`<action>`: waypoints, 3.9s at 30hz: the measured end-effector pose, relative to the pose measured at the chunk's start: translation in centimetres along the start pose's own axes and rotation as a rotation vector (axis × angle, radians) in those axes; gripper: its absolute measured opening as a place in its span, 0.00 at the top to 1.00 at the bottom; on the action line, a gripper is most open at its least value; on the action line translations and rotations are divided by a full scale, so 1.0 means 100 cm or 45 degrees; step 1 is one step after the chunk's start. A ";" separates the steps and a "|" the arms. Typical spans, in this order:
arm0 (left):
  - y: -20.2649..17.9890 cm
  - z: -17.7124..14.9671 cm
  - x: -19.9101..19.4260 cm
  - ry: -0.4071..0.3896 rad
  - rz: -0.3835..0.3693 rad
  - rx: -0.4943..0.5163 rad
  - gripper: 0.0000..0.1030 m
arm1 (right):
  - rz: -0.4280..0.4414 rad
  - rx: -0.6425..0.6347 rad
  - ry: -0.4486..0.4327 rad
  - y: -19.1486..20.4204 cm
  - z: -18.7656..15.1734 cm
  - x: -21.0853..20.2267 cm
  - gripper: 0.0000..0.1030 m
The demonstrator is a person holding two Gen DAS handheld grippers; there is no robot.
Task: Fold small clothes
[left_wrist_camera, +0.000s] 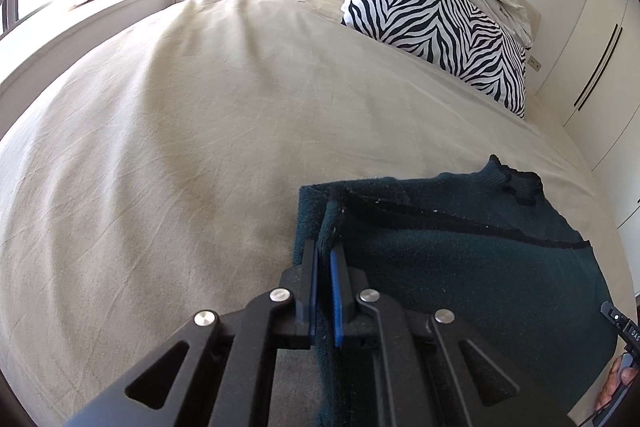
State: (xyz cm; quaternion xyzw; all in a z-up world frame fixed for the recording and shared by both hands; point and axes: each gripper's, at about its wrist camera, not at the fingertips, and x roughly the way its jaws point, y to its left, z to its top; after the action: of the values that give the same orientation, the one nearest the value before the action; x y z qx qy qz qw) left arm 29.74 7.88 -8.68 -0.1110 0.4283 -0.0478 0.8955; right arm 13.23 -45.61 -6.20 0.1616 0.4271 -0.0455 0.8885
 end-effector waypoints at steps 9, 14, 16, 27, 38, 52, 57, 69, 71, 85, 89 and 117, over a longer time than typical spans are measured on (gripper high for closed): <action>-0.006 0.001 -0.024 -0.042 0.075 0.034 0.67 | -0.007 0.037 -0.199 0.013 0.018 -0.039 0.36; -0.021 0.001 -0.065 -0.173 0.098 0.047 0.56 | 0.007 0.092 -0.245 0.024 0.028 -0.048 0.36; -0.046 -0.004 -0.070 -0.173 0.016 0.122 0.56 | 0.123 0.072 -0.211 0.040 0.027 -0.043 0.36; -0.068 -0.046 -0.004 0.006 -0.080 0.224 0.67 | 0.595 0.235 0.081 0.061 0.018 0.057 0.51; -0.032 -0.056 -0.034 0.038 -0.211 0.059 0.81 | 0.380 0.593 -0.093 -0.070 0.016 -0.005 0.70; -0.063 -0.109 -0.055 0.200 -0.317 0.113 0.67 | 0.891 0.382 0.415 0.088 -0.098 0.024 0.64; -0.049 -0.115 -0.059 0.205 -0.345 0.085 0.73 | 0.821 0.624 0.222 -0.009 -0.093 0.001 0.65; -0.053 -0.121 -0.064 0.191 -0.296 0.136 0.73 | 0.636 0.634 0.031 -0.020 -0.070 -0.064 0.59; -0.055 -0.121 -0.062 0.191 -0.299 0.129 0.73 | 0.697 0.541 0.106 0.051 -0.068 -0.048 0.59; -0.002 -0.123 -0.085 0.180 -0.427 -0.015 0.71 | 0.775 0.450 0.322 0.106 -0.096 0.029 0.61; 0.032 -0.117 -0.113 0.090 -0.384 -0.143 0.49 | 0.686 0.529 0.210 0.065 -0.085 0.005 0.58; 0.023 -0.075 -0.022 0.461 -0.701 -0.461 0.70 | 0.897 0.272 0.451 0.210 -0.028 0.070 0.43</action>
State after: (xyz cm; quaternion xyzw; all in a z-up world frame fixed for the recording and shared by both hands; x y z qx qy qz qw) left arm 22.53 9.30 -12.09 -0.3685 0.5353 -0.2290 0.7247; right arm 20.16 -24.51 -7.98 0.3948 0.4848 0.2459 0.7407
